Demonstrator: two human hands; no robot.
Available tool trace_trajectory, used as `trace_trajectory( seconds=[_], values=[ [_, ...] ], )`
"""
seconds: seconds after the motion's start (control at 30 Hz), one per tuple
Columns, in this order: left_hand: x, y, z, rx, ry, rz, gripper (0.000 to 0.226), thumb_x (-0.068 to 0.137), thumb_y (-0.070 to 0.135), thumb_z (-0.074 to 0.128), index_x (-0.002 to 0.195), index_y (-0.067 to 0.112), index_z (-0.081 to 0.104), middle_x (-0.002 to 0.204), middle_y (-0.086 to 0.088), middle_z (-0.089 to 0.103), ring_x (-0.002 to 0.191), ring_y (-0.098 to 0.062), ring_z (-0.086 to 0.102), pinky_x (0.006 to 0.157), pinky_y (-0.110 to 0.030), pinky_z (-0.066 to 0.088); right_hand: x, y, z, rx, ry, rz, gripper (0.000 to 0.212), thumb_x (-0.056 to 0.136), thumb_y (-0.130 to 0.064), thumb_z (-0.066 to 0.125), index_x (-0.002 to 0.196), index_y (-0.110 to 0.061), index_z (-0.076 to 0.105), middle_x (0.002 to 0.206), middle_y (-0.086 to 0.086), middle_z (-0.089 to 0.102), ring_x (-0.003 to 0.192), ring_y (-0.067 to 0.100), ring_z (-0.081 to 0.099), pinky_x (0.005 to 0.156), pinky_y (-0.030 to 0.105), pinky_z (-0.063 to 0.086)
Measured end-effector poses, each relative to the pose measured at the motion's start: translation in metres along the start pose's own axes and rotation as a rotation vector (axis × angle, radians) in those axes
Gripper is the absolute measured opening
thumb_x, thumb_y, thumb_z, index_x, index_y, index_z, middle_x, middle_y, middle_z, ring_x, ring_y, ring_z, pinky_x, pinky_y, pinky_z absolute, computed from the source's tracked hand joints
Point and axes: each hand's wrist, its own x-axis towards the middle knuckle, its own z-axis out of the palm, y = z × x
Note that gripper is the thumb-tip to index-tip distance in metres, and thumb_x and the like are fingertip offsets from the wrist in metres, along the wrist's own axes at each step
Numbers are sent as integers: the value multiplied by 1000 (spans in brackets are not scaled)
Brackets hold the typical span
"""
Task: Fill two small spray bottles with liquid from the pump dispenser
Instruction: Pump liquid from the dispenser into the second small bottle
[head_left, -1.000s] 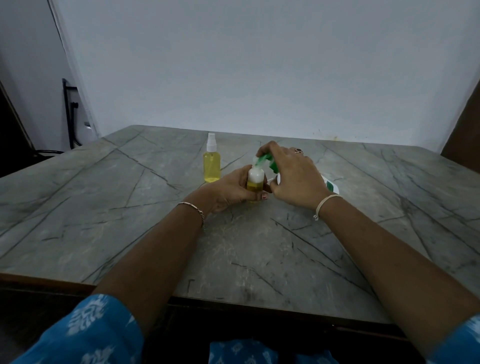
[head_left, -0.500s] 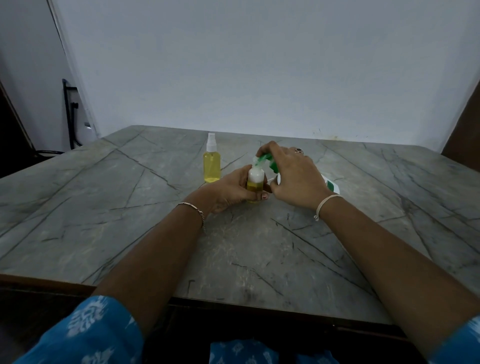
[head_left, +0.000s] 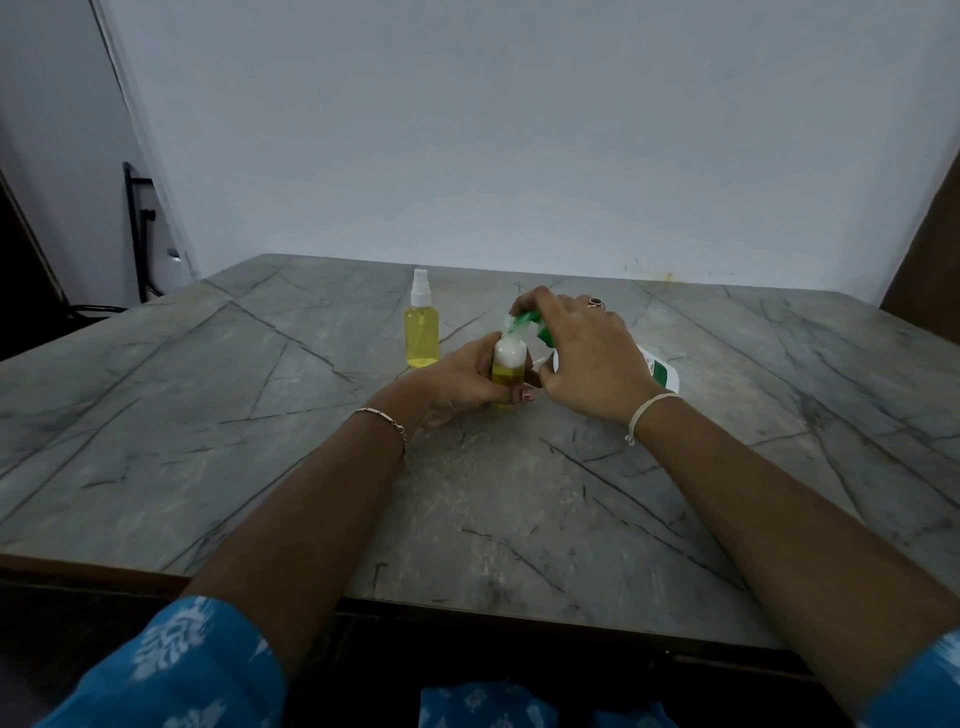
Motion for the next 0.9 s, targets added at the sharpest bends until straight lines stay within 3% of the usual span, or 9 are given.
trace_trajectory(
  seconds=[0.13,0.27,0.43,0.63,0.9],
  values=[
    [-1,1,0,-21,0,9,56,79,-9,69,127,4,45,104,-5,66,103,-20,62,101,-39,48,1,-1,1,1,-3,3,61,71,-18,66,124,-31,39,108,2,63,93,24,56,85,44,48],
    [1,-2,-2,-24,3,2,62,78,-6,71,132,3,42,121,-18,63,117,-31,59,103,-43,47,-1,4,0,36,-36,-4,68,72,-19,66,131,-35,35,105,2,62,92,22,55,84,43,48],
    [0,0,-1,-8,0,-6,57,79,-7,70,129,1,44,107,-9,66,108,-25,62,101,-41,48,-1,4,-2,40,-62,1,68,73,-19,66,132,-36,36,105,3,62,92,23,54,84,43,48],
    [0,-1,-2,-10,2,-1,63,78,-6,71,133,1,42,126,-22,60,121,-33,57,105,-44,45,1,-1,-3,9,-49,5,63,73,-19,66,128,-32,39,104,3,61,92,24,54,84,44,48],
    [-2,3,0,14,-6,-11,53,80,-4,71,125,1,44,102,-4,69,100,-15,65,96,-32,51,-1,8,-8,-20,-137,-76,82,77,-18,61,146,-45,25,88,-1,48,85,20,46,76,38,47]
  ],
)
